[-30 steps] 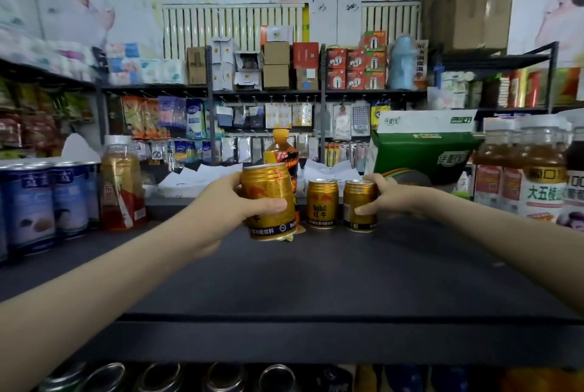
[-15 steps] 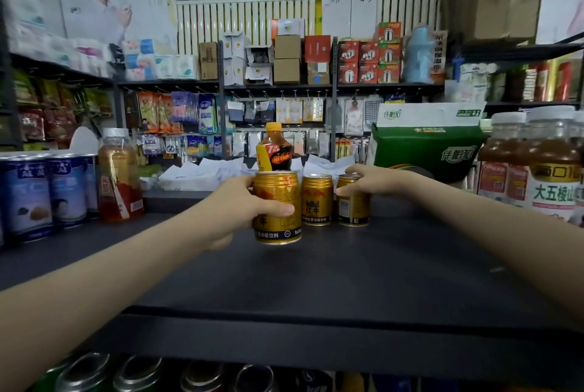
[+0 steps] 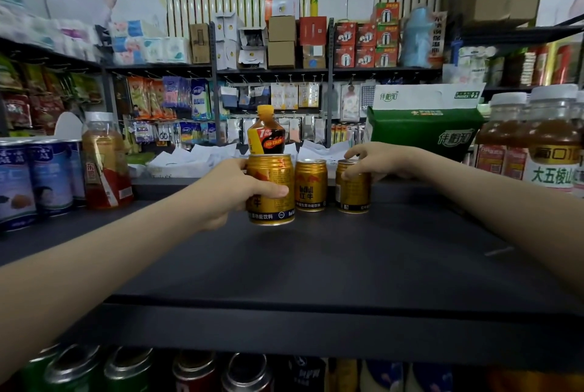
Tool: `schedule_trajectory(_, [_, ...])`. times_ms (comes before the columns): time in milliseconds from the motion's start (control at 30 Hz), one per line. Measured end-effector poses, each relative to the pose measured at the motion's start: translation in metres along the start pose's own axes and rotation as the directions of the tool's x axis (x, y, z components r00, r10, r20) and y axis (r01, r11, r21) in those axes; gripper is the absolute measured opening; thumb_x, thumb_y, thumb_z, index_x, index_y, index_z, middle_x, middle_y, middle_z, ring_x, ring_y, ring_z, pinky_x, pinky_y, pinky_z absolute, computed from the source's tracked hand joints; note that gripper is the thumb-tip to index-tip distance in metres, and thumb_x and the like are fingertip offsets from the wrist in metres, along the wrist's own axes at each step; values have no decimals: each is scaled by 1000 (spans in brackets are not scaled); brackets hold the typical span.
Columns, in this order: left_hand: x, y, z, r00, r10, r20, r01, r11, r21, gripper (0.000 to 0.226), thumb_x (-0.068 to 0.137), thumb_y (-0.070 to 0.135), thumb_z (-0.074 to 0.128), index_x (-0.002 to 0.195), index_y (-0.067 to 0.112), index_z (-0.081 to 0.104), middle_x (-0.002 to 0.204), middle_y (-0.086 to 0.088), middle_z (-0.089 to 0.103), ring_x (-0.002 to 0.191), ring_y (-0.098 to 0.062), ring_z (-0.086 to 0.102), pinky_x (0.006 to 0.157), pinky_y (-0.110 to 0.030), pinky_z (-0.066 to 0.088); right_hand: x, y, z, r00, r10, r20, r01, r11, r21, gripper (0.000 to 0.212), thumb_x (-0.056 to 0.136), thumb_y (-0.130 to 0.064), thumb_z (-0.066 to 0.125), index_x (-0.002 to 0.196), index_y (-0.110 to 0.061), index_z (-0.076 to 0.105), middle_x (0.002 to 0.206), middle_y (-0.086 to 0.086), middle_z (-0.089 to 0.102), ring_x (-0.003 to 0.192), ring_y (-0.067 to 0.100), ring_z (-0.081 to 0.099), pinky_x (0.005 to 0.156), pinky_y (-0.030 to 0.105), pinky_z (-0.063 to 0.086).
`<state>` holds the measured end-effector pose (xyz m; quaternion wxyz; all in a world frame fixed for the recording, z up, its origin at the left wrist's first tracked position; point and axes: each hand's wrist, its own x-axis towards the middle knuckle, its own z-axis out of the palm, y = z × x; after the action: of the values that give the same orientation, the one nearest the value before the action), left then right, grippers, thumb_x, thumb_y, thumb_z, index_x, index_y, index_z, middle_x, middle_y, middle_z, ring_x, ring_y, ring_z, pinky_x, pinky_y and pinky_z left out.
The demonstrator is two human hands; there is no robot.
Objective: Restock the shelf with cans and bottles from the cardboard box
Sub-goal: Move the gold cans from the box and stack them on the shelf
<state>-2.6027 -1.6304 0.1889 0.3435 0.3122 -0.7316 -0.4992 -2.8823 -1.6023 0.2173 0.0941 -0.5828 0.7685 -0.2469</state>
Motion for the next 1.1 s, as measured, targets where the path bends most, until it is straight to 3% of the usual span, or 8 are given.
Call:
schedule_trajectory(133, [0,4,-1,1000,18,5,-18,1000,-9,60,70,6,78,124,14,53,117,-4,64,113,-24,59,103,-47,43,-9,-3,-3,999,36,-5,-36,999,-26,50,87,-39,65,126,-11,52,115,4,52,106,21,53,93,41,50])
schedule_trajectory(300, [-3,9,1,999,47,13,-47,998,-40,51,71,4,77,116,16,55,109,0,66,107,-21,61,98,-44,47,-19,-7,-11,989,70,132,-78,995,63,58,93,-23,58,146,-19,33,143,2,38,131,26,40,107,47,39])
schedule_trajectory(400, [-6,12,4,998,59,25,-58,997,-41,48,71,3,77,111,18,56,107,0,66,107,-22,61,98,-45,46,-23,-6,-12,990,59,129,-67,996,60,63,90,-13,60,146,-23,33,144,9,41,123,26,48,95,39,49])
schedule_trajectory(567, [-9,17,4,998,61,22,-60,998,-12,60,69,6,79,124,13,54,113,-3,66,109,-24,61,101,-49,45,-31,-8,-13,998,55,43,-54,998,-23,57,88,-32,66,138,-17,45,124,5,50,113,24,51,90,39,52])
schedule_trajectory(633, [-10,20,4,997,70,30,-69,998,-12,55,69,7,79,118,15,56,111,-2,67,108,-23,61,101,-49,45,-31,-10,-10,998,68,13,-68,997,-26,49,87,-34,67,127,-11,53,118,5,54,109,23,53,86,39,54])
schedule_trajectory(833, [-13,21,1,997,76,27,-75,996,-45,51,70,7,79,114,17,56,109,-1,67,105,-21,62,96,-45,49,-16,-13,0,976,176,-131,-177,984,4,56,73,-43,79,108,-3,60,106,12,63,98,28,62,61,33,55])
schedule_trajectory(967, [-17,14,-6,998,39,43,-34,995,-96,47,76,4,74,118,11,55,108,-4,67,98,-18,63,85,-36,52,-5,-15,3,978,171,-116,-172,985,-1,56,72,-44,79,107,-3,63,106,14,65,96,29,64,66,37,58])
schedule_trajectory(1100, [-21,7,-10,999,-18,29,22,990,-138,49,78,1,71,123,7,52,115,-8,65,108,-24,60,91,-39,50,1,-17,4,990,130,-53,-131,991,-17,52,77,-44,75,107,-3,64,110,13,66,101,29,64,78,41,58])
